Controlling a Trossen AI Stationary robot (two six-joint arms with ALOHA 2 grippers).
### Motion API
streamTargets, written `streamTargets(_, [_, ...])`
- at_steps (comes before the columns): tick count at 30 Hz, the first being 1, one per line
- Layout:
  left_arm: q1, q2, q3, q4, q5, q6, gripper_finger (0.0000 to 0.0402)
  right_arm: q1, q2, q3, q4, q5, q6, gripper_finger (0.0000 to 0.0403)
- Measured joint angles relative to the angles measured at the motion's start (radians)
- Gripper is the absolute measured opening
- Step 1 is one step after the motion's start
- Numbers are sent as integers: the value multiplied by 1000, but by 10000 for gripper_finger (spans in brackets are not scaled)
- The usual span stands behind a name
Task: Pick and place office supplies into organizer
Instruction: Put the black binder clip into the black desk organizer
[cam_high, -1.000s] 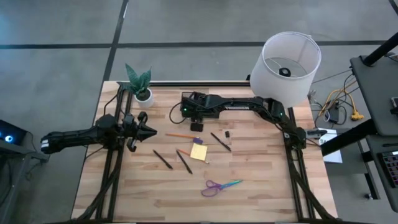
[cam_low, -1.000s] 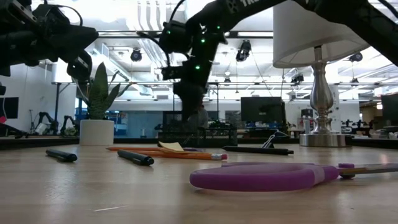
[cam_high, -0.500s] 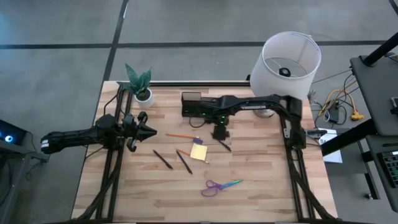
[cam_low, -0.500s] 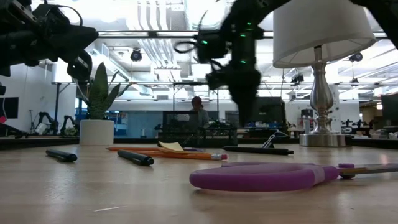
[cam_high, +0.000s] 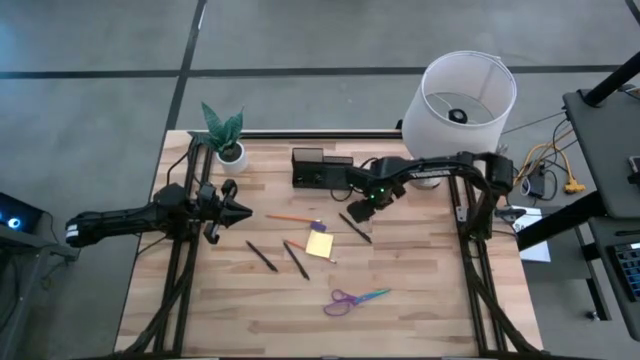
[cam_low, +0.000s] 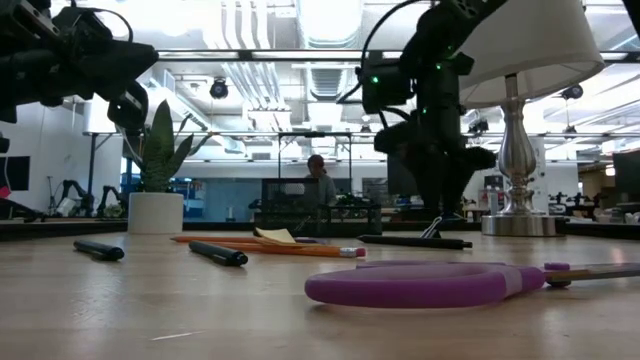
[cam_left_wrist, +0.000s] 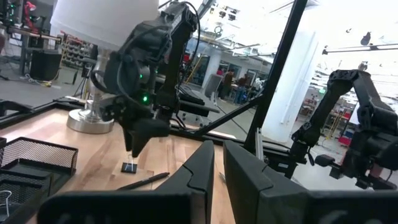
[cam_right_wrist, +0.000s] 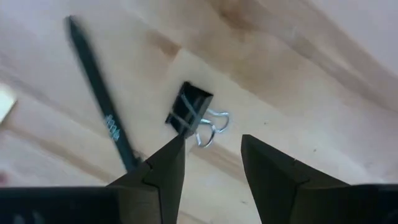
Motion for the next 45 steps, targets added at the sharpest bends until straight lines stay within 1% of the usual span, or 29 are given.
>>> streamTargets(2, [0,0,0,0,0,0,20,13,0,-19,24,1,41,151])
streamTargets(6, [0,0,0,2,0,0,20,34,0,-42,60,7,67,151])
streamTargets(12, [0,0,0,1,0,0,20,38,0,-33,109,78,90,151])
streamTargets(26, [0,0,0,-1,0,0,20,40,0,-53,76,75,102,146])
streamTargets(32, [0,0,0,0,0,0,20,40,0,-53,85,74,101,124])
streamTargets(36, [0,0,0,0,0,0,20,40,0,-53,87,54,89,100])
streamTargets(45, [0,0,0,0,0,0,20,40,0,-54,105,53,85,48])
